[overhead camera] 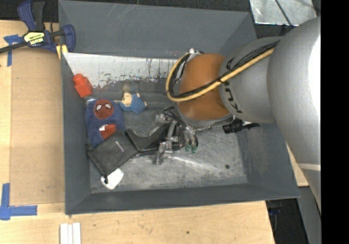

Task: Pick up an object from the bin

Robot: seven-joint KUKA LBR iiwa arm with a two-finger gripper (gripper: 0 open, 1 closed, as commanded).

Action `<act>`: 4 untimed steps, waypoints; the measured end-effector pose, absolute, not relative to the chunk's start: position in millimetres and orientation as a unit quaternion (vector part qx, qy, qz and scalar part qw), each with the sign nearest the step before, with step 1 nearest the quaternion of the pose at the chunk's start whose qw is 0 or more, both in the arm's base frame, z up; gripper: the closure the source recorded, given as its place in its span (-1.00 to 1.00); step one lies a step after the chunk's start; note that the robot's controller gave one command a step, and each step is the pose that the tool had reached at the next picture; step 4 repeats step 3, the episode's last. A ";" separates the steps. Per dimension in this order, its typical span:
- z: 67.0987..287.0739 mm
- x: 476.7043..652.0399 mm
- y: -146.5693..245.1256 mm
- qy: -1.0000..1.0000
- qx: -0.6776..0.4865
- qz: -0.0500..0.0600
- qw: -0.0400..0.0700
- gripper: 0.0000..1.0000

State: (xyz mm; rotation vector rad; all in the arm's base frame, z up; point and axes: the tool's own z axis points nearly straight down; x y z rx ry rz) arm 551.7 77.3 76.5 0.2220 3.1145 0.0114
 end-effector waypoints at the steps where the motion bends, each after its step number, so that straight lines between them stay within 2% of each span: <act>1: 78.1 554.0 77.7 0.998 0.070 0.002 0.004 -1.00; 2: 80.0 555.6 78.0 0.998 0.070 0.002 0.007 1.00; 3: 192.7 556.3 77.0 0.998 0.069 0.000 0.002 1.00; 4: 192.7 556.3 77.0 0.998 0.069 0.000 0.002 1.00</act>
Offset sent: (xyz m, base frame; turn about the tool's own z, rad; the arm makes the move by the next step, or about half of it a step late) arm 0.0000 0.0000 0.0000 -0.0001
